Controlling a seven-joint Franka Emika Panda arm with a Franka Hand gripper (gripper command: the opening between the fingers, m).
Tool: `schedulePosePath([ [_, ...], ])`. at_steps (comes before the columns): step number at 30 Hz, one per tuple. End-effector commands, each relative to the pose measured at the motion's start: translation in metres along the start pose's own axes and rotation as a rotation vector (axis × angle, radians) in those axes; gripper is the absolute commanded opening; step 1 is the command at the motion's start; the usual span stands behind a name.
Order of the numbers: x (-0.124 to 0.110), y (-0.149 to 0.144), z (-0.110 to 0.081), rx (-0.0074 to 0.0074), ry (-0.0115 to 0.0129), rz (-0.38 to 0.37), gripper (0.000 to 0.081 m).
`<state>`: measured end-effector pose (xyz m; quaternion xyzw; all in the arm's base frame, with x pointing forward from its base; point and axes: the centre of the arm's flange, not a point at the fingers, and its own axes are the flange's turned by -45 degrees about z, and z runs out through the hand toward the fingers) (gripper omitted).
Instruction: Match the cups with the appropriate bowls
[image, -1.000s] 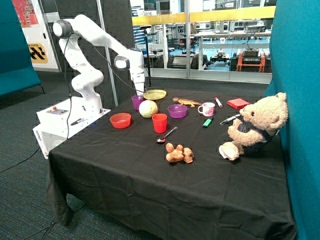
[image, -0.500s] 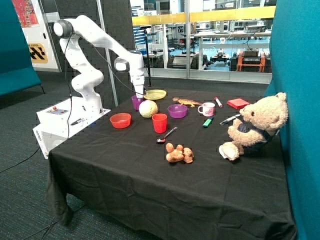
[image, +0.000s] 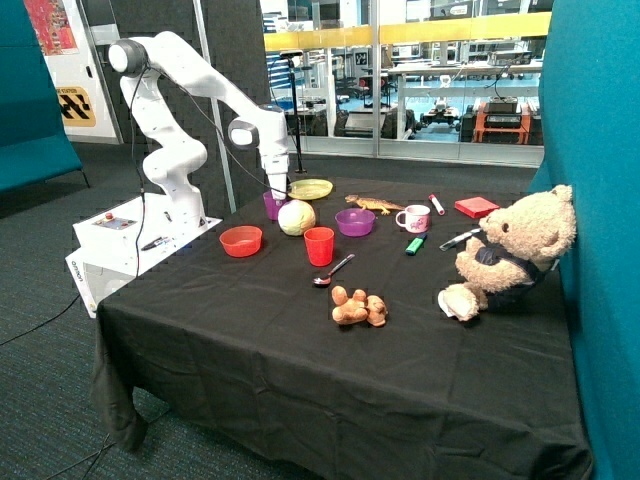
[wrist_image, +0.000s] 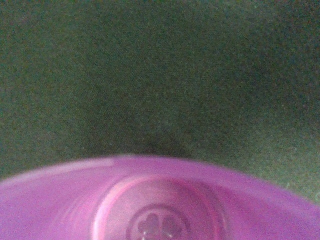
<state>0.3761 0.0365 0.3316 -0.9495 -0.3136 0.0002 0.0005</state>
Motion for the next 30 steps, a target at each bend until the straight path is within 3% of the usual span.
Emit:
schedulePosePath([
  [1, 0.000, -0.002, 0.004, -0.0010, 0.0000, 0.013, 0.0052],
  [5, 0.000, -0.001, 0.003, -0.0010, 0.0000, 0.018, 0.0003],
  [30, 0.010, 0.004, 0.000, -0.0010, 0.0000, 0.037, 0.0000],
])
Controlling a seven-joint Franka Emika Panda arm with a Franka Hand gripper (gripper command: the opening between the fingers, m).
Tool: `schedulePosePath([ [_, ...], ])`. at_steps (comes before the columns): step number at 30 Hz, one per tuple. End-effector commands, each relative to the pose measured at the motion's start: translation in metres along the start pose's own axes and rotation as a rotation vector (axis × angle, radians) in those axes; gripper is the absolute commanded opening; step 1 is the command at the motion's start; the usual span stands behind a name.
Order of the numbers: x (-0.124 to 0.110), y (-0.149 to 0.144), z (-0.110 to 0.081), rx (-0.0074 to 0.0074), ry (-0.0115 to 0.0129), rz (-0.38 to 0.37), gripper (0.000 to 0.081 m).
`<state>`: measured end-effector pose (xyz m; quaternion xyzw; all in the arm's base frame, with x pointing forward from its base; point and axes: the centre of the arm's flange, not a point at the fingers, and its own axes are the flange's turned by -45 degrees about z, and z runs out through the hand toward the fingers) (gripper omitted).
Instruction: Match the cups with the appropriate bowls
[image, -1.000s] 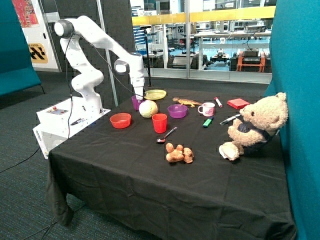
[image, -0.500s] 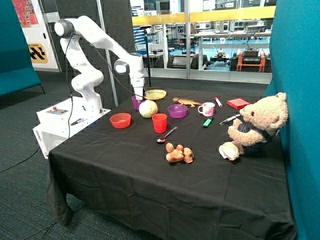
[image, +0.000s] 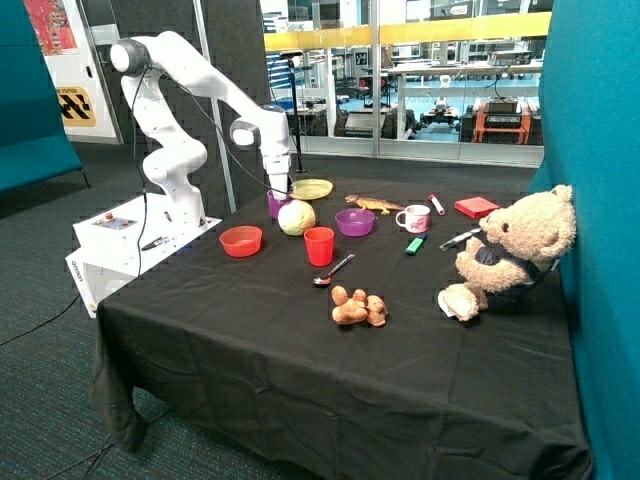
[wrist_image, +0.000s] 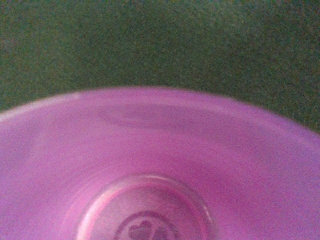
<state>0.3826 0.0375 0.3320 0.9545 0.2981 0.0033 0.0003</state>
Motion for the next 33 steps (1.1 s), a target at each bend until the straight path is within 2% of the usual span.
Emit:
schedulePosePath([
  [1, 0.005, 0.000, 0.001, 0.0026, -0.0062, 0.004, 0.0000],
  [15, 0.013, -0.005, -0.002, 0.0027, -0.0062, -0.009, 0.0000],
  [33, 0.024, -0.002, -0.020, 0.0027, -0.0062, -0.006, 0.0000],
])
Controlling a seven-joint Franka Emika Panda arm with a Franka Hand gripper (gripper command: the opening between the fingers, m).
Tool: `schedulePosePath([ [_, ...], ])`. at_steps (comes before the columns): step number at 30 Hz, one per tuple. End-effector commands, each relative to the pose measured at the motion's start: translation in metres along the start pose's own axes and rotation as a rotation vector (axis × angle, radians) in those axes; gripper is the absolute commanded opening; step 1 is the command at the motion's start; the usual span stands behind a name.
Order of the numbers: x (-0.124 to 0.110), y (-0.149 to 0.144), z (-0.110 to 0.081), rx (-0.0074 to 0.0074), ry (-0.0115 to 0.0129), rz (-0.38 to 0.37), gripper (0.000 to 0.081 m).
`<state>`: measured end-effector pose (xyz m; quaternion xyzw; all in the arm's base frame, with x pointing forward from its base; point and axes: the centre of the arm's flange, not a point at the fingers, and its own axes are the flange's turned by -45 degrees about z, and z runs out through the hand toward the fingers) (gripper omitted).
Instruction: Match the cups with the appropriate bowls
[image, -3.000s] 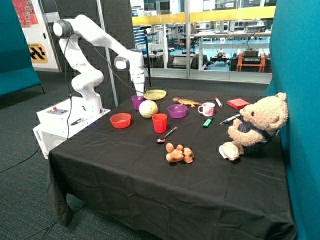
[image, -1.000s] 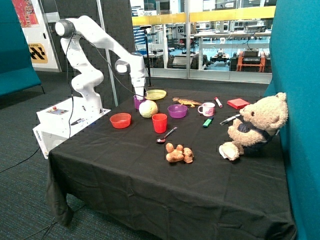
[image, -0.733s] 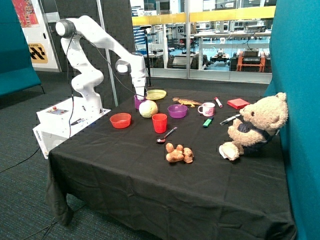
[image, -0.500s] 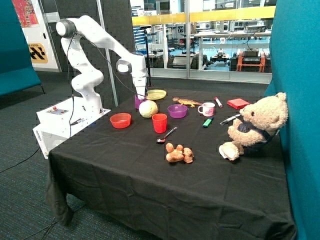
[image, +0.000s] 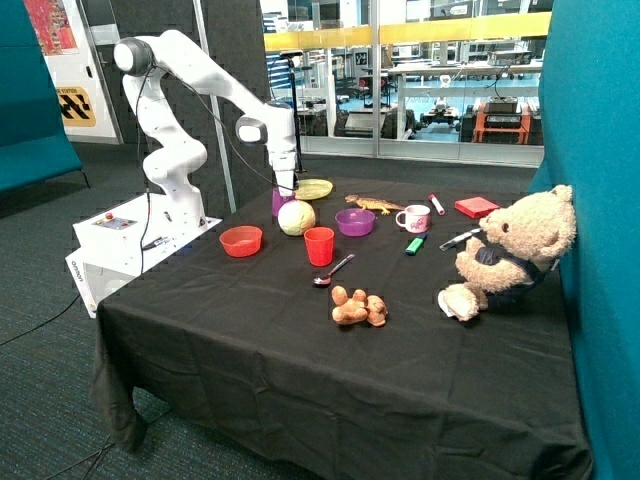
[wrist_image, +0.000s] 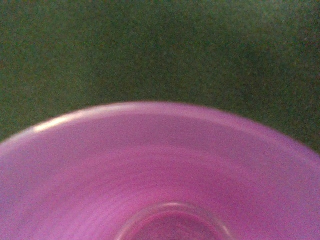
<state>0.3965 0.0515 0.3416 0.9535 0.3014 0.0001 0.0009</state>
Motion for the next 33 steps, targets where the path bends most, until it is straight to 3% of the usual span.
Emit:
schedulePosePath([
  [1, 0.005, 0.003, -0.013, 0.0019, 0.0003, 0.001, 0.0000],
  [9, 0.017, 0.008, -0.026, 0.0019, 0.0003, 0.006, 0.0000],
  [21, 0.068, 0.025, -0.053, 0.0019, 0.0003, 0.007, 0.0000],
  [33, 0.095, 0.034, -0.062, 0.0019, 0.0003, 0.022, 0.0000],
])
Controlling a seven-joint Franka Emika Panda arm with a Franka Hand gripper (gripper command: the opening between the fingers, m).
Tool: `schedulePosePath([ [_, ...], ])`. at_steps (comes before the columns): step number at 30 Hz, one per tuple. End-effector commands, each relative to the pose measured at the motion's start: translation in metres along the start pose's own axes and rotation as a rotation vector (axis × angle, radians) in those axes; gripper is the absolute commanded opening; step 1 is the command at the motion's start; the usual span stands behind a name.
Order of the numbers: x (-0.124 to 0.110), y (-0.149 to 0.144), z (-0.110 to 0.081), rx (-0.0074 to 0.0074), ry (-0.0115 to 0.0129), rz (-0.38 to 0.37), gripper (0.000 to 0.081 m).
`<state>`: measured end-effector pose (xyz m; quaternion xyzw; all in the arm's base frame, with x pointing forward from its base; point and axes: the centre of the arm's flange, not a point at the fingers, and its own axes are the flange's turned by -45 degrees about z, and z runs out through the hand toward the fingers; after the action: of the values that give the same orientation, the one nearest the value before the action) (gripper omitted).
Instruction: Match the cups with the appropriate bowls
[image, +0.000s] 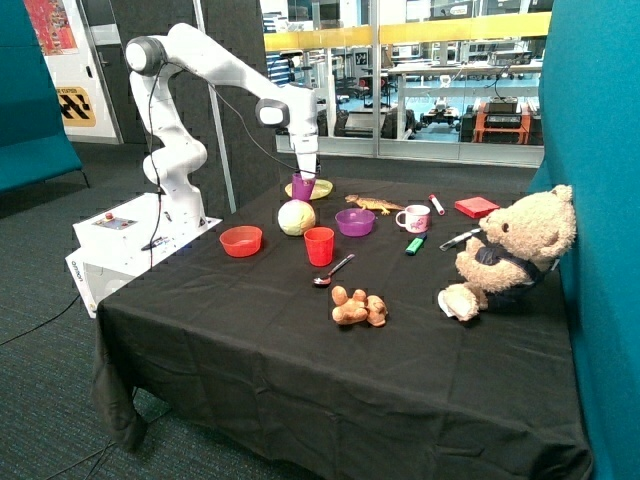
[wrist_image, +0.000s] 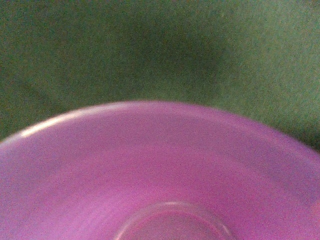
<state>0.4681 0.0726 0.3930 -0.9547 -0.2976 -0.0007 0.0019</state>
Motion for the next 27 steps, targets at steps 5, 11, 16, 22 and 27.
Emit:
schedulePosePath([
  [5, 0.038, 0.030, -0.010, -0.0033, -0.0023, 0.129, 0.0000],
  [11, 0.049, 0.050, -0.007, -0.0034, -0.0021, 0.222, 0.0000],
  [16, 0.058, 0.060, -0.005, -0.0034, -0.0020, 0.292, 0.0000],
  [22, 0.063, 0.060, -0.003, -0.0035, -0.0019, 0.338, 0.0000],
  [27, 0.062, 0.061, 0.000, -0.0036, -0.0018, 0.409, 0.0000],
])
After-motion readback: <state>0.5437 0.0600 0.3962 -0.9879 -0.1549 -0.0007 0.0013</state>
